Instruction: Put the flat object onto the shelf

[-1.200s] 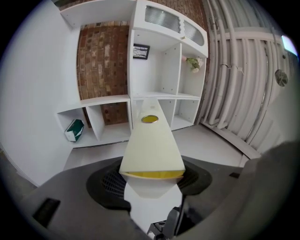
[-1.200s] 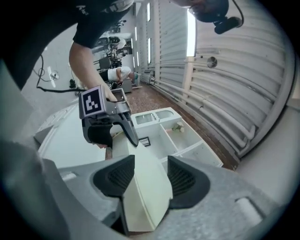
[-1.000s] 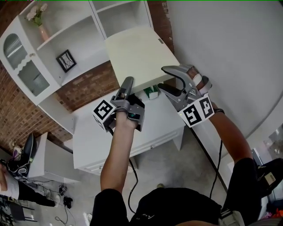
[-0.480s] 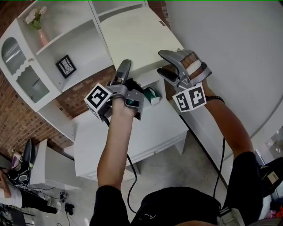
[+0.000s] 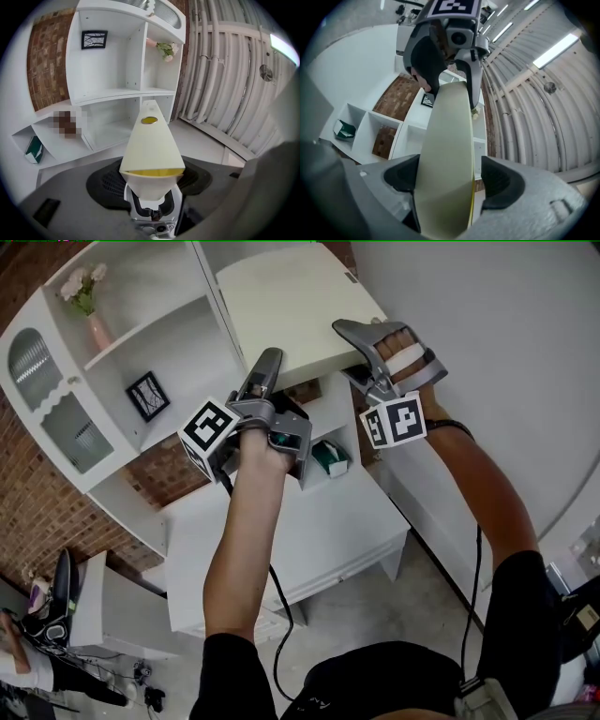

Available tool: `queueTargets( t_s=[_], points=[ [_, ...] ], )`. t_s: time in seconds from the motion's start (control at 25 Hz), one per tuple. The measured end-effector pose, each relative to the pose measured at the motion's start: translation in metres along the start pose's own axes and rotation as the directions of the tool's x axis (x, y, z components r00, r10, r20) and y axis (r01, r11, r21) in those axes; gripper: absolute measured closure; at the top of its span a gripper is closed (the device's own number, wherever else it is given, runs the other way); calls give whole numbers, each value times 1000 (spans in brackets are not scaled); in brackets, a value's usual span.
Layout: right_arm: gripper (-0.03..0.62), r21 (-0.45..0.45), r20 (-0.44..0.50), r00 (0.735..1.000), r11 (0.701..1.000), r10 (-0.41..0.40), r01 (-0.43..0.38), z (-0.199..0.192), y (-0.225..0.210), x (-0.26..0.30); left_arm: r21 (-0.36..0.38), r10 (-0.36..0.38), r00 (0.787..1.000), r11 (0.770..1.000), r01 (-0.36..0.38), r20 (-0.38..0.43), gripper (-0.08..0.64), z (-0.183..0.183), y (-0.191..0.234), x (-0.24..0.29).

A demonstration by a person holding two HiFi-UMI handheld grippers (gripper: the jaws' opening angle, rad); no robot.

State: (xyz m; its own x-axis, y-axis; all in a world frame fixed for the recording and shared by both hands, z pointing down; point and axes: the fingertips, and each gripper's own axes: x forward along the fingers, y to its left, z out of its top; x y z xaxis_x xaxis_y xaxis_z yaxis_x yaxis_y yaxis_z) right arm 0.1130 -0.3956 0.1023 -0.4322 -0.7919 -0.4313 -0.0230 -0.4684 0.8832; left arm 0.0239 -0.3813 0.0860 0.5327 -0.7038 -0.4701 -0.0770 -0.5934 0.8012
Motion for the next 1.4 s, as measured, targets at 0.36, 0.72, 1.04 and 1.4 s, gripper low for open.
queueTargets(
  t_s=[0.36, 0.72, 1.04, 1.4],
  points=[
    [277, 15, 13, 1000, 1000, -23, 23, -20, -30, 79, 45, -10, 1000, 999, 9, 18, 281, 55, -24, 58],
    [301, 35, 67, 997, 999, -25, 23, -46, -24, 126, 60, -44, 996, 997, 40, 76, 275, 79, -9, 104],
    [302, 67, 100, 995, 997, 21, -27, -62, -14, 153, 103, -73, 994, 993, 65, 76, 260, 90, 3, 128],
    [302, 142, 106, 985, 979, 134, -149, -72, -35, 190, 338, -245, 969, 916, 219, 37, 201, 98, -31, 122]
  ],
)
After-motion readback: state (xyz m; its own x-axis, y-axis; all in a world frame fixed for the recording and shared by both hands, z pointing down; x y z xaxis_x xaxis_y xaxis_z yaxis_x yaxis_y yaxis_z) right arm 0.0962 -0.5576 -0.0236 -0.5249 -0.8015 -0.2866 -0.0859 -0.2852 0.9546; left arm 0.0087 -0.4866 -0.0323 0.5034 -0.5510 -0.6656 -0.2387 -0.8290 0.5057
